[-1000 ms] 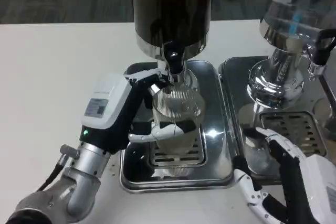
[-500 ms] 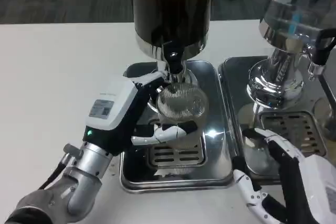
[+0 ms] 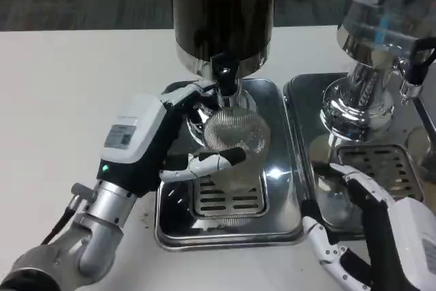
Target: Grasp the cup under the faucet to collect the drink, then remove the cup.
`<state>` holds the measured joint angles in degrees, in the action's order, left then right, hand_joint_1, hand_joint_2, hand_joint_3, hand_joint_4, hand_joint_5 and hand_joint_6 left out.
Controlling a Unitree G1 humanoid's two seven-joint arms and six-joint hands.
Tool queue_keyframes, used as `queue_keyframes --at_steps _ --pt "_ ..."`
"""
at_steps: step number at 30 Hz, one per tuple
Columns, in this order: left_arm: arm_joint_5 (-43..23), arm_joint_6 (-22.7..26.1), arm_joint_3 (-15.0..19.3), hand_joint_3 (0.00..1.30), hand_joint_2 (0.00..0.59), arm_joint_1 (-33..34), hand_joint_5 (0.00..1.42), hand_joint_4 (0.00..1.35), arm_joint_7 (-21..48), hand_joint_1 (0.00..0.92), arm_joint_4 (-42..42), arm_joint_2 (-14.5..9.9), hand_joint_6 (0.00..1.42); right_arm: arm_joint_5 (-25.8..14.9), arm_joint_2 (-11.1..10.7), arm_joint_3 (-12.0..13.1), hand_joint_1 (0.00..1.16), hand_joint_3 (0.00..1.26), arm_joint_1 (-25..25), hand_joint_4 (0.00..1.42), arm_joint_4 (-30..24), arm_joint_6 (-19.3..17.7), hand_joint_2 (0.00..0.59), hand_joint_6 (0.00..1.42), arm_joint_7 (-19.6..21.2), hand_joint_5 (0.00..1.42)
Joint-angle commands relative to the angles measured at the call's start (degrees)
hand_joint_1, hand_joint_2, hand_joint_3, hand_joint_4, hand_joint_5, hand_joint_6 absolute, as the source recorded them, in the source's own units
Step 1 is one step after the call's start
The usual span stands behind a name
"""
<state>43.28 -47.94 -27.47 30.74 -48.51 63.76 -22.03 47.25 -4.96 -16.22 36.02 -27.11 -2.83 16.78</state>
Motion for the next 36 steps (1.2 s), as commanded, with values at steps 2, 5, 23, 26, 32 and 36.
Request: queue_keyframes --at_steps 2,5,23,26,32,36 --pt "-1.46 -1.63 1.61 0.29 0.064 -1.3 0.6 0.44 0.29 0.176 -1.64 -1.33 0.97 -0.38 -0.12 0.28 0.35 0.33 -0.81 0.23 1.14 0.35 0.399 0.34 0.2 0.26" --pt "-1.98 -2.7 2.83 0.29 0.063 -2.08 0.6 0.44 -0.05 0.174 -2.87 -2.03 0.97 -0.48 -0.13 0.29 0.35 0.33 -1.4 0.23 1.67 0.21 0.399 0.34 0.37 0.26" --pt "-8.57 -11.1 12.43 0.31 0.073 -13.79 0.54 0.43 6.11 0.126 -16.3 -10.65 0.92 -2.96 -0.63 1.18 0.34 0.33 -5.28 0.23 4.89 -0.63 0.411 0.36 0.82 0.26" --pt "-13.44 -14.54 15.31 0.32 0.094 -16.4 0.48 0.42 10.96 0.09 -19.06 -12.63 0.81 -3.54 -0.85 1.56 0.34 0.33 -5.61 0.23 5.15 -0.72 0.416 0.36 0.74 0.26" --pt "-32.99 -20.45 17.87 0.33 0.106 -18.75 0.4 0.37 27.77 0.002 -22.46 -15.54 0.6 -4.82 -1.66 2.53 0.34 0.33 -6.6 0.23 6.0 -1.0 0.42 0.36 0.44 0.26" --pt "-53.95 -17.67 16.74 0.32 0.106 -19.24 0.39 0.34 46.43 0.0 -26.61 -16.2 0.54 -5.06 -2.12 2.62 0.34 0.33 -7.37 0.24 6.78 -0.98 0.421 0.36 0.51 0.26"
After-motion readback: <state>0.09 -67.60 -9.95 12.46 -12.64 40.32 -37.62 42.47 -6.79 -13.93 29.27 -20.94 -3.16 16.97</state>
